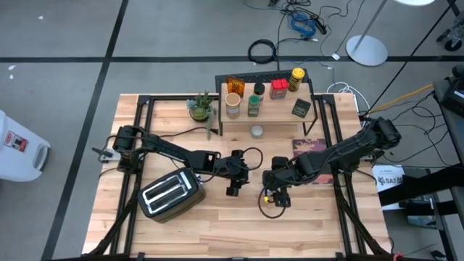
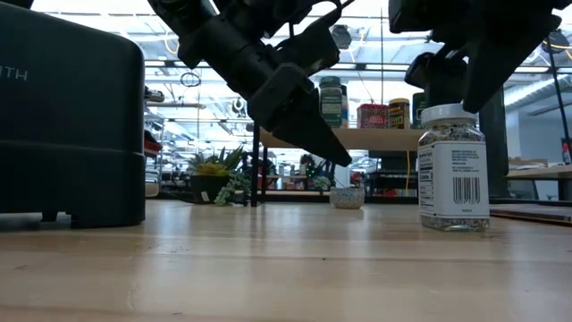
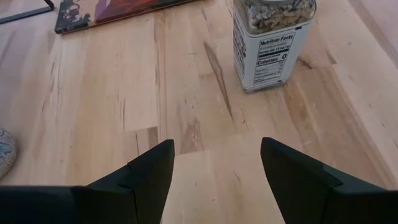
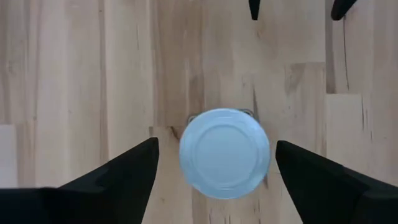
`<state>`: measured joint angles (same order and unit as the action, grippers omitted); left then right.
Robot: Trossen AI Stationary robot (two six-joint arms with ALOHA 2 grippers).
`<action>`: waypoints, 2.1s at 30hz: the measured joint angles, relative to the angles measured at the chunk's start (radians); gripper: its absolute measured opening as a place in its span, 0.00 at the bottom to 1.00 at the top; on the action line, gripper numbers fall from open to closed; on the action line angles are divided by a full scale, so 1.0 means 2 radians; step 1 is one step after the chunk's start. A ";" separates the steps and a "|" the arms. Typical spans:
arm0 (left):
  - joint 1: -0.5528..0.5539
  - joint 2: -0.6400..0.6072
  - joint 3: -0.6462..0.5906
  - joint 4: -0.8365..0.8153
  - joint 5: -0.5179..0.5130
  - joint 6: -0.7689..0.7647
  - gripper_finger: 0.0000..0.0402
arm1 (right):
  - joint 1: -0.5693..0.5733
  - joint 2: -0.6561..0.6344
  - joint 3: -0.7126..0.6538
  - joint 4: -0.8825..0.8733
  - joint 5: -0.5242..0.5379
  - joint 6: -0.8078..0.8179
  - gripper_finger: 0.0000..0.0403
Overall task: Shelf spices
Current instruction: Put the white seasoning bottle on the shelf
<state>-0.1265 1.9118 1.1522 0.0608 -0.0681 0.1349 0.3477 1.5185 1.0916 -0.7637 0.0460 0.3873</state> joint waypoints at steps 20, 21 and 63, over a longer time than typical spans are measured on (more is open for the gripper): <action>-0.002 0.000 0.000 0.000 0.006 -0.001 0.62 | -0.014 -0.001 0.000 -0.001 0.000 -0.011 0.52; -0.002 0.000 0.000 0.000 0.006 0.000 0.62 | -0.014 -0.001 0.000 -0.001 0.000 -0.011 0.50; 0.005 -0.001 0.008 0.178 0.042 -0.036 0.62 | -0.060 -0.106 0.031 0.012 0.046 -0.041 0.46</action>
<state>-0.1160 1.9102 1.1683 0.4164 0.0166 0.0631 0.2287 1.3067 1.1540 -0.7396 0.1380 0.3060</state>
